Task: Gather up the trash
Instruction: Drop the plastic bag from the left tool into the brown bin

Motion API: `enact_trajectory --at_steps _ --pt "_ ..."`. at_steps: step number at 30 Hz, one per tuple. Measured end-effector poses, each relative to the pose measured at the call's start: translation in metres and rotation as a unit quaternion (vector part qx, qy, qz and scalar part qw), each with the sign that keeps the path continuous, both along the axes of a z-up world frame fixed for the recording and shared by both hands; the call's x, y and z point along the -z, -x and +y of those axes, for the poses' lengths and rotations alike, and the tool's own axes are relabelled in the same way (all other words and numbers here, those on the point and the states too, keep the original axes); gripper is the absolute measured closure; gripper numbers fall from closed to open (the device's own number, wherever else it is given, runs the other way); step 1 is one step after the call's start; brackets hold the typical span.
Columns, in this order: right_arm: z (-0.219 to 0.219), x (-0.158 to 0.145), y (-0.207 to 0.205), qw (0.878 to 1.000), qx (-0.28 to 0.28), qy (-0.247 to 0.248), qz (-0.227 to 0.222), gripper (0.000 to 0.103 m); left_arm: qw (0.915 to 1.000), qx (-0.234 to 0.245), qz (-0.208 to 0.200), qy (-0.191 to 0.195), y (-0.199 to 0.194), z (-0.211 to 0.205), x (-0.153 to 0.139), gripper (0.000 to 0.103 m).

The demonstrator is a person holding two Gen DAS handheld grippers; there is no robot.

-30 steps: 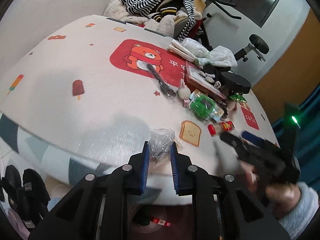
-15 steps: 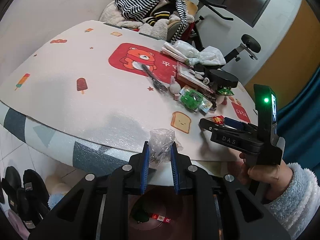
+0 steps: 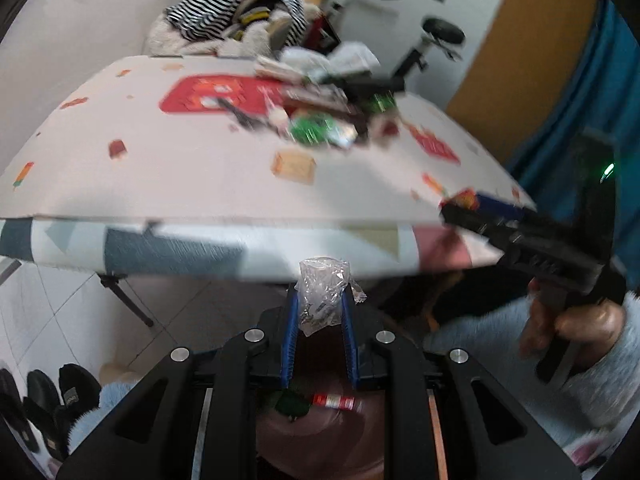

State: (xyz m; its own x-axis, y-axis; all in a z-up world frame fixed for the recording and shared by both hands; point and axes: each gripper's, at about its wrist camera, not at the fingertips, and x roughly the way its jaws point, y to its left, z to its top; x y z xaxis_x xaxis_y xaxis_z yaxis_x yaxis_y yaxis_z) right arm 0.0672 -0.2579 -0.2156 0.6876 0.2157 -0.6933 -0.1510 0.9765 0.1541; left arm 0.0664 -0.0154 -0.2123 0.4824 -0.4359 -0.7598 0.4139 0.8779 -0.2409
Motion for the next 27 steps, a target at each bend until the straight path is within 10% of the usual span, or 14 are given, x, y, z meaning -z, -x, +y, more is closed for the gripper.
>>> enact_trajectory --at_steps 20,27 --pt "0.0 0.042 0.073 1.0 0.022 -0.01 -0.006 0.019 0.9983 0.013 0.044 -0.035 0.03 -0.015 0.046 0.08" --pt "0.025 0.052 0.078 0.999 -0.025 0.022 0.007 0.019 0.9989 -0.014 0.037 -0.025 0.035 -0.004 0.04 0.051"
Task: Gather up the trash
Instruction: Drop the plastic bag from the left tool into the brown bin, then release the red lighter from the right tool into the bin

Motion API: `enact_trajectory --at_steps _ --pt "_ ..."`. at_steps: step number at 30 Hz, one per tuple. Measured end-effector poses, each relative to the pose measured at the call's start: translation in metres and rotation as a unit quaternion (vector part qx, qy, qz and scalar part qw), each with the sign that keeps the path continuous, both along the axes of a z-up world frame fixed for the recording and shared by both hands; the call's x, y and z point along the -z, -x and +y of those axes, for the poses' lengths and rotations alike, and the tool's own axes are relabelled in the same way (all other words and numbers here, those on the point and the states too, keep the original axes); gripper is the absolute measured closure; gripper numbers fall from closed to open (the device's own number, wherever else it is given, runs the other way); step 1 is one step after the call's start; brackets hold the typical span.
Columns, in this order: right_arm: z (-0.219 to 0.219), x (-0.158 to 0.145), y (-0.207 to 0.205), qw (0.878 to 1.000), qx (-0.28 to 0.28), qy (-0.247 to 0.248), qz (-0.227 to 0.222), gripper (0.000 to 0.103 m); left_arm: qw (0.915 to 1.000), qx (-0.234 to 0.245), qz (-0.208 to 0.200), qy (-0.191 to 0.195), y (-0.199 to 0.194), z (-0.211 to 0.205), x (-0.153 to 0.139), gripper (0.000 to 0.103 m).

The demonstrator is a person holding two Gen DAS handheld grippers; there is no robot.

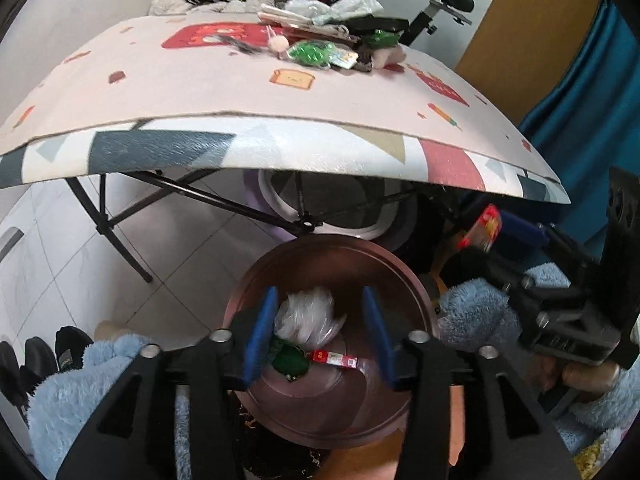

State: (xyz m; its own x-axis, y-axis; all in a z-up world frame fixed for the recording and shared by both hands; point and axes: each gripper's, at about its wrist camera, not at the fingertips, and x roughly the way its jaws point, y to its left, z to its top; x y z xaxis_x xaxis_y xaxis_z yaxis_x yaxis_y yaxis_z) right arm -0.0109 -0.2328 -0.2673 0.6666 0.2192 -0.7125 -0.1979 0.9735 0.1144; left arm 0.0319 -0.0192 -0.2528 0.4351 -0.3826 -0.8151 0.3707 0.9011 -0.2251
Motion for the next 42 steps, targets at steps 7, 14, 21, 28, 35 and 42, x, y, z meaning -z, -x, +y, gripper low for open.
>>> enact_trajectory --at_steps 7,14,21,28,35,42 --pt "0.016 0.009 0.0 0.999 -0.025 0.016 0.017 0.019 0.9976 -0.049 -0.048 -0.003 0.007 0.013 -0.018 0.025" --pt "0.026 0.018 -0.001 0.998 -0.047 0.026 0.035 0.019 0.9885 -0.119 -0.086 -0.039 0.007 0.028 -0.029 0.015" --pt "0.029 0.023 -0.001 0.997 -0.054 0.035 0.044 0.019 0.9874 -0.133 -0.079 -0.034 0.003 0.034 -0.027 0.014" --pt "0.029 0.024 -0.003 0.997 -0.052 0.032 0.048 0.011 0.9879 -0.133 -0.073 -0.034 0.002 0.033 -0.024 0.014" --pt "0.026 0.024 -0.004 0.998 -0.038 0.031 0.046 0.006 0.9882 -0.133 -0.07 -0.029 0.001 0.034 -0.023 0.014" --pt "0.018 0.023 -0.008 0.999 -0.019 0.018 0.046 0.006 0.9879 -0.137 -0.069 -0.022 0.0 0.036 -0.023 0.014"
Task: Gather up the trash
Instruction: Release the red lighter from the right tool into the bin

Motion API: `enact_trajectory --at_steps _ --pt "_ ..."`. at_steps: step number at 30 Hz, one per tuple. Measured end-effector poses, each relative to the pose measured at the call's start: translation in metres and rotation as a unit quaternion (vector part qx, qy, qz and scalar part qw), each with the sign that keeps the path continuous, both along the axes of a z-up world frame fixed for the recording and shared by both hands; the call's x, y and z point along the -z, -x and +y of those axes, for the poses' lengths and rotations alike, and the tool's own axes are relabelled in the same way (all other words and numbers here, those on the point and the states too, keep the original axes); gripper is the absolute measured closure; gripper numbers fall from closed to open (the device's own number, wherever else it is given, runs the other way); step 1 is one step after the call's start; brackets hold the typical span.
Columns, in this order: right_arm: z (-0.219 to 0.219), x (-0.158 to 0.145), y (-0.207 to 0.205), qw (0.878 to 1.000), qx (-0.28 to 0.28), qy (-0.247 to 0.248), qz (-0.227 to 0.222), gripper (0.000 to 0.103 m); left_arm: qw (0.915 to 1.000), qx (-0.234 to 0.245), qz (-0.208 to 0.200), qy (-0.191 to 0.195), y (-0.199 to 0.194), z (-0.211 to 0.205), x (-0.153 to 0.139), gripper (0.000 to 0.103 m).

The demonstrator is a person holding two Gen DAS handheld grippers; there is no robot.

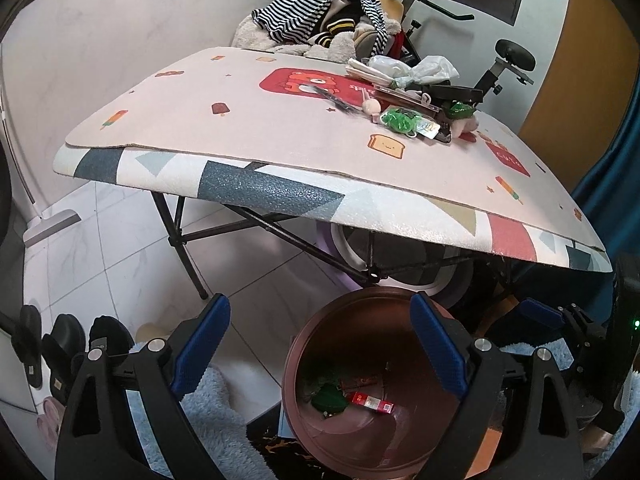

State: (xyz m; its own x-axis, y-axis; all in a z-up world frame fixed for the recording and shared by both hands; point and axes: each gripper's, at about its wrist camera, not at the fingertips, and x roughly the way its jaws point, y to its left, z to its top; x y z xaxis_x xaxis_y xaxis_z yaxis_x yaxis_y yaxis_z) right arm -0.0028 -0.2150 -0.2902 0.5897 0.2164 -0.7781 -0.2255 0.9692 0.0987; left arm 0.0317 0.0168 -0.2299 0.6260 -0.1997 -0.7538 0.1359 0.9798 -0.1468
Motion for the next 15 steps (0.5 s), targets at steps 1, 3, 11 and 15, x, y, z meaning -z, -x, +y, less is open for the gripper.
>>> enact_trajectory --at_steps 1,3,11,15 --pt "-0.002 -0.001 0.0 1.0 0.004 -0.002 -0.002 0.006 1.0 0.0 -0.001 0.001 0.0 0.0 0.0 0.014" --pt "-0.005 -0.003 -0.001 1.0 0.012 -0.003 -0.006 0.006 1.0 -0.001 -0.001 0.002 -0.001 0.0 0.0 0.014" --pt "-0.02 -0.02 -0.005 0.998 0.049 -0.017 -0.02 0.006 0.9989 0.035 -0.029 0.008 -0.009 -0.007 -0.021 0.014" --pt "-0.038 -0.031 -0.019 0.996 0.08 -0.049 -0.003 0.006 0.9961 0.075 -0.041 0.023 -0.04 -0.019 -0.043 0.029"
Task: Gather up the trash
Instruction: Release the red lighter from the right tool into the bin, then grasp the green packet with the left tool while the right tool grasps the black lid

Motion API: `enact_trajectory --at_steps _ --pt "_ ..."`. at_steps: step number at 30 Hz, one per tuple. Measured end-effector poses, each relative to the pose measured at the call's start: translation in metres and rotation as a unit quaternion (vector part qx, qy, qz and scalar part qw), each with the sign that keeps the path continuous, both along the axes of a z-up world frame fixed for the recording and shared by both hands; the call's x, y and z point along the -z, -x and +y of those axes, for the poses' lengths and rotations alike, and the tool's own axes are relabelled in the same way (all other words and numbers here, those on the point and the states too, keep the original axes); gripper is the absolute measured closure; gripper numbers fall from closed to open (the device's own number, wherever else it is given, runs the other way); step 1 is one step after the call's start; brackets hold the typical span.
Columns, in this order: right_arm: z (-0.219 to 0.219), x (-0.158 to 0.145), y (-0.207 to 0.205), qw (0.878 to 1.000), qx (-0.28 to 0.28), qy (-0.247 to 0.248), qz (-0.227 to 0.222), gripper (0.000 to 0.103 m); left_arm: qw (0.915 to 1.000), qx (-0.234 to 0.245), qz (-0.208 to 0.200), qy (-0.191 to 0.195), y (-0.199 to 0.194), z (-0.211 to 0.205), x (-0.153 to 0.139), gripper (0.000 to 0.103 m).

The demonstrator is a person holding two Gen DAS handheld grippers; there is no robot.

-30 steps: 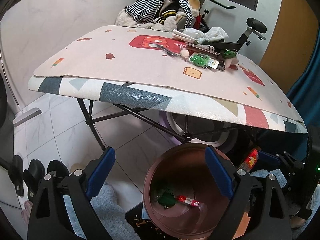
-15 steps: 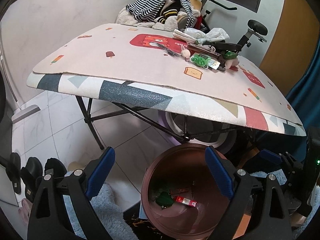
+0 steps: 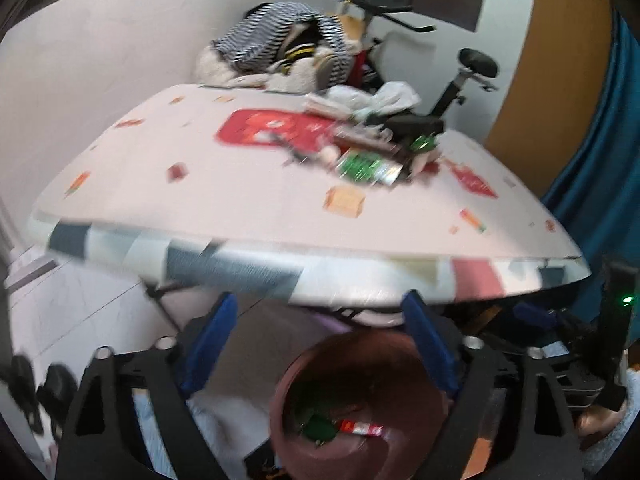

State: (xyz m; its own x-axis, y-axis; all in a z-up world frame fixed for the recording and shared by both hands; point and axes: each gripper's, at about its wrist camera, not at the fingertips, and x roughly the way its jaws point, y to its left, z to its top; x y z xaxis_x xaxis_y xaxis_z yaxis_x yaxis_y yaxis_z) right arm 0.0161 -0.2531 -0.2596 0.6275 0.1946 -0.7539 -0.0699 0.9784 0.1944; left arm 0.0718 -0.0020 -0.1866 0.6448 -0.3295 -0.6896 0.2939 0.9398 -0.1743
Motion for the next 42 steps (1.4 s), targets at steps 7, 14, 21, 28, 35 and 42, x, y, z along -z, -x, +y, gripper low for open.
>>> enact_trajectory --at_steps 7,14,21,28,35,42 --pt "-0.035 -0.029 -0.031 0.998 0.058 -0.033 -0.021 0.006 0.9972 0.074 -0.002 0.004 -0.076 -0.044 -0.016 0.04" --pt "-0.066 -0.043 -0.058 0.995 0.083 -0.06 -0.023 0.006 0.9913 0.125 0.005 -0.042 -0.15 -0.094 0.003 0.055" --pt "-0.078 -0.051 -0.076 0.996 0.078 -0.044 -0.024 0.006 0.9835 0.144 0.01 -0.108 -0.185 -0.12 0.026 0.055" --pt "-0.085 -0.061 -0.095 0.996 0.073 -0.039 -0.03 0.006 0.985 0.153 0.009 -0.079 -0.174 -0.117 0.02 0.076" --pt "-0.06 -0.089 -0.148 0.998 0.017 0.022 -0.062 0.006 0.9932 0.111 0.02 0.028 -0.158 -0.07 -0.008 0.077" --pt "-0.03 -0.081 -0.231 0.994 -0.019 0.104 -0.029 0.006 0.991 0.112 0.06 0.043 -0.156 -0.05 -0.002 0.076"
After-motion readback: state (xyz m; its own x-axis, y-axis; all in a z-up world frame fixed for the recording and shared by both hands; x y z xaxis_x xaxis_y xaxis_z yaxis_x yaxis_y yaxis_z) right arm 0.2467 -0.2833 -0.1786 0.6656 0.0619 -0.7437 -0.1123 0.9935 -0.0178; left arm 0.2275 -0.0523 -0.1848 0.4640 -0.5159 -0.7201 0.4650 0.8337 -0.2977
